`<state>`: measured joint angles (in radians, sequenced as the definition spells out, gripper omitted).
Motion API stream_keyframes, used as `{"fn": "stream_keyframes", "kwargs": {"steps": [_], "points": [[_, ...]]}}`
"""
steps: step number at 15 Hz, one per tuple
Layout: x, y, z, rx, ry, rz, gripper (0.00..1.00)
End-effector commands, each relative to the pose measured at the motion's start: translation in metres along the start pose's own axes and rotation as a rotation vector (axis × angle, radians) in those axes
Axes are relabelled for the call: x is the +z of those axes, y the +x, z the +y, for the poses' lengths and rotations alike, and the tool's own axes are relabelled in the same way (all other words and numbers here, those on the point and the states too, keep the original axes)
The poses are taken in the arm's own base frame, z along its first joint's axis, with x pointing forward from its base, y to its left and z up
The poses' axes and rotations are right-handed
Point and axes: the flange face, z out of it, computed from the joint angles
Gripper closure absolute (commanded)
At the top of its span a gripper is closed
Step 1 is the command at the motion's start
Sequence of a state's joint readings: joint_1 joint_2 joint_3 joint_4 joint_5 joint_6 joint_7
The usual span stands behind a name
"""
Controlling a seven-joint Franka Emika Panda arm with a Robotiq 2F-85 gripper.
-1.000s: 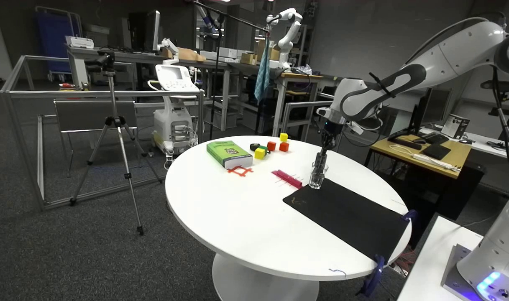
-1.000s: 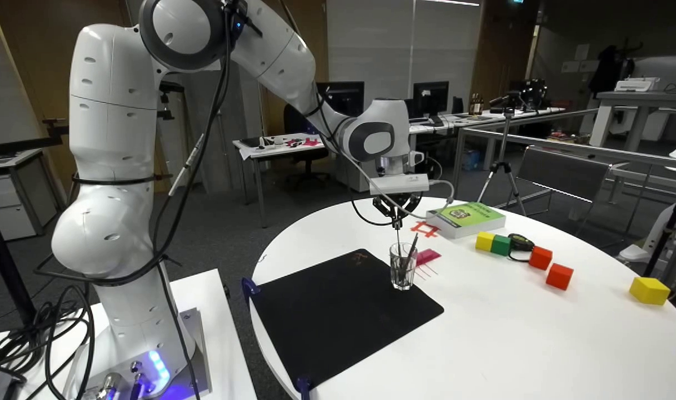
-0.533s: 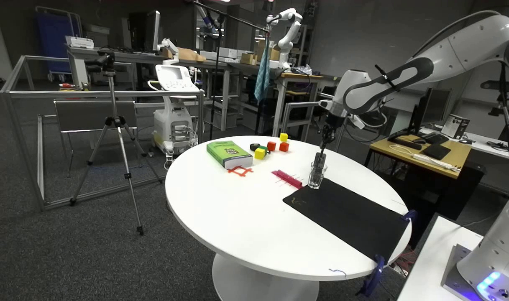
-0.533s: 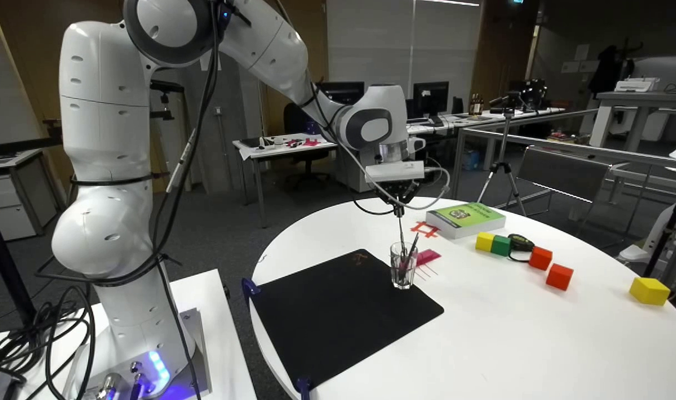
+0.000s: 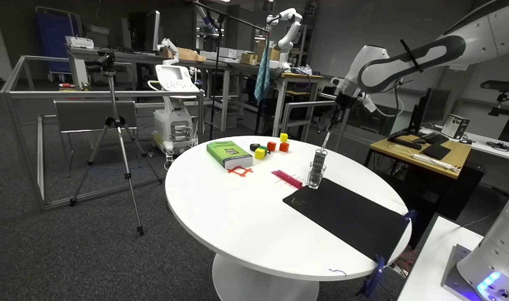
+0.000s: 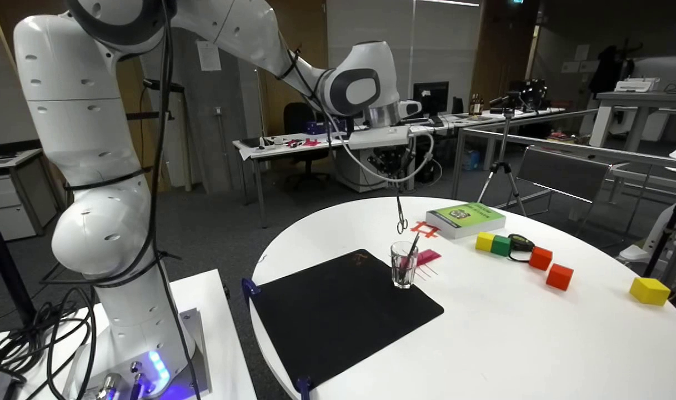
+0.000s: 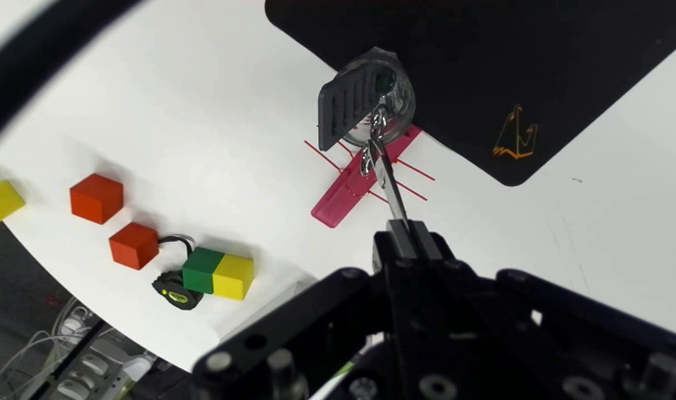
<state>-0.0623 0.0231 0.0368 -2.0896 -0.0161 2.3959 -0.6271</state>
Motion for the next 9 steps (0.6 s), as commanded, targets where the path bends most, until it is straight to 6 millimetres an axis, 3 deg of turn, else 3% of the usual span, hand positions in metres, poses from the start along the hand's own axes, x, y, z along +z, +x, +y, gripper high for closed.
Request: {"fn": "stream_keyframes", "kwargs": {"steps": [1, 5, 9], "points": [[-0.048, -0.022, -0.014, 0.191, 0.022, -0.010, 0.99], [-0.072, -0.042, -0.028, 0.367, 0.148, -0.111, 0.99], [-0.074, -0.057, -0.044, 0.434, 0.348, -0.180, 0.99]]}}
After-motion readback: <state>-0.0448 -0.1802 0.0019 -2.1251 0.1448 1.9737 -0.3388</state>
